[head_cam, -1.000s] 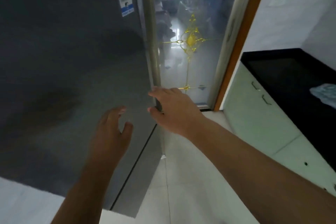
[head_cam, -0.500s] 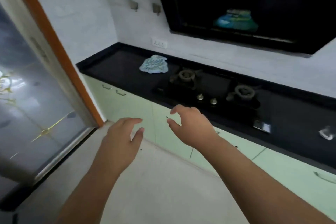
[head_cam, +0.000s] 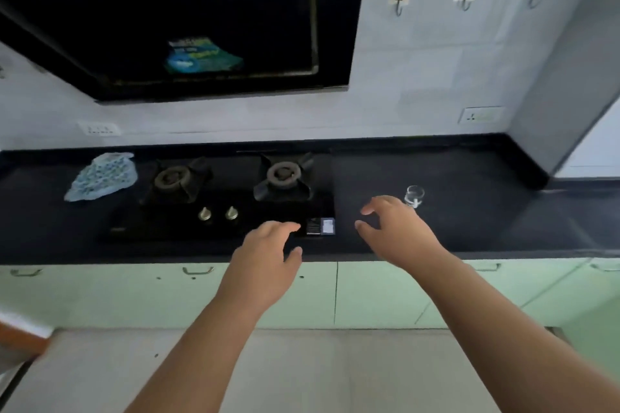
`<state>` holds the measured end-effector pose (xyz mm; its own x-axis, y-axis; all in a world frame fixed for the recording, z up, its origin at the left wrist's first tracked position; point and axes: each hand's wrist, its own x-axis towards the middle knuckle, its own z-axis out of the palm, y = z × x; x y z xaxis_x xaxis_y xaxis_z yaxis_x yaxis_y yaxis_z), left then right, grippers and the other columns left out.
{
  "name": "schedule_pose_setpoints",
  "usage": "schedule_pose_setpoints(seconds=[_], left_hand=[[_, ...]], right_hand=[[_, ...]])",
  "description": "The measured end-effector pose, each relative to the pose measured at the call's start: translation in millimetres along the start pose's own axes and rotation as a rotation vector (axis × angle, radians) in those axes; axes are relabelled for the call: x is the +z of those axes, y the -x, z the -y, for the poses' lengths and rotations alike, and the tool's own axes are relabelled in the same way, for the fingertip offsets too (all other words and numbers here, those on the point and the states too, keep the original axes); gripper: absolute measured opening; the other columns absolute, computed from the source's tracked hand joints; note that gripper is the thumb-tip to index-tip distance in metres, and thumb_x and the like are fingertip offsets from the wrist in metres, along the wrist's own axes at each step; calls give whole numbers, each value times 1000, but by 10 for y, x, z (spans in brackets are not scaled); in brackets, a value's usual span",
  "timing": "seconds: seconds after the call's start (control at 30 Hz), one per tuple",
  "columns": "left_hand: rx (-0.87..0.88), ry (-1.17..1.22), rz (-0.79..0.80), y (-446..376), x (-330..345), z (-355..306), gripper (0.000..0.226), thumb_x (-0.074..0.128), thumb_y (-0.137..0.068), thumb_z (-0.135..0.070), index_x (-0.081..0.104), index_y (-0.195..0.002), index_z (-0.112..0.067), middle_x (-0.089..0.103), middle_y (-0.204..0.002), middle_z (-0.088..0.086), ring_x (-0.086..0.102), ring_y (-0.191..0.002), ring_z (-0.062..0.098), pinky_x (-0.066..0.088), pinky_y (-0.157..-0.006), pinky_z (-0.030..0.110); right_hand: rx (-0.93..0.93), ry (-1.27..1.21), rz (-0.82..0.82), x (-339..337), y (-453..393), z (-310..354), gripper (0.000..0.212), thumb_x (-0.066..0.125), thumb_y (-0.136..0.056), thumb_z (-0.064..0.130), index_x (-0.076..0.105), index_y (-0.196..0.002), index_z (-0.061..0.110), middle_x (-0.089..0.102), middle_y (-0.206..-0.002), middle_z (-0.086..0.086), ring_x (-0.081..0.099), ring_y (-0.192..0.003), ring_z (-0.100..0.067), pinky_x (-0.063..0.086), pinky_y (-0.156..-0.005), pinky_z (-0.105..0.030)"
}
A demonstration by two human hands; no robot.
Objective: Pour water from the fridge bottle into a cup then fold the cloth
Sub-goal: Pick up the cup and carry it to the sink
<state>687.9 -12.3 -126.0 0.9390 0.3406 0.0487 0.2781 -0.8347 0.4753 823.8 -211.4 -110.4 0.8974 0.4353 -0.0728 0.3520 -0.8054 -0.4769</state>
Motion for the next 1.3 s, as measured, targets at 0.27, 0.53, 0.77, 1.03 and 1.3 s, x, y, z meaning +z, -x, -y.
schedule_pose_setpoints(seconds=[0.27,0.53,0.77,1.03,1.3], left_hand=[[67,-15,231,-1123,1062,-852,47,55,-103,-36,48,-150,-28,55,-143,-7,54,-128,15,51,-100,40],[51,57,460,-2412,2272,-1241,63,60,-99,-46,44,-155,-22,54,-151,-1,58,-132,21,50,-108,45],[-26,101,589,-3363,3044,-1400,80,65,-97,-38,25,-164,-19,36,-166,4,45,-146,26,43,-116,45],[150,-45,663,-4119,3434,-1622,100,68,-87,-2,14,-165,-34,23,-170,0,40,-149,28,46,-114,47],[300,-211,729,-4243,3747,-1726,80,60,-89,8,42,-155,-33,25,-168,-13,40,-145,25,48,-110,42]], right_hand=[[253,-99,23,-165,-666,-1263,63,60,-98,45,40,-155,26,49,-151,-3,55,-130,-26,51,-101,-43],[430,-134,48,-99,-1144,-2189,63,60,-101,38,36,-159,25,38,-163,-3,55,-134,-25,50,-106,-38],[546,-176,46,48,-1738,-2702,61,59,-102,35,37,-158,25,40,-162,-4,54,-137,-25,48,-111,-38],[523,-226,152,444,-2319,-3137,62,61,-98,35,42,-155,23,49,-156,-3,54,-136,-24,46,-109,-35],[515,-305,240,659,-2672,-3298,63,60,-99,30,39,-158,21,52,-154,-4,53,-138,-25,45,-108,-35]])
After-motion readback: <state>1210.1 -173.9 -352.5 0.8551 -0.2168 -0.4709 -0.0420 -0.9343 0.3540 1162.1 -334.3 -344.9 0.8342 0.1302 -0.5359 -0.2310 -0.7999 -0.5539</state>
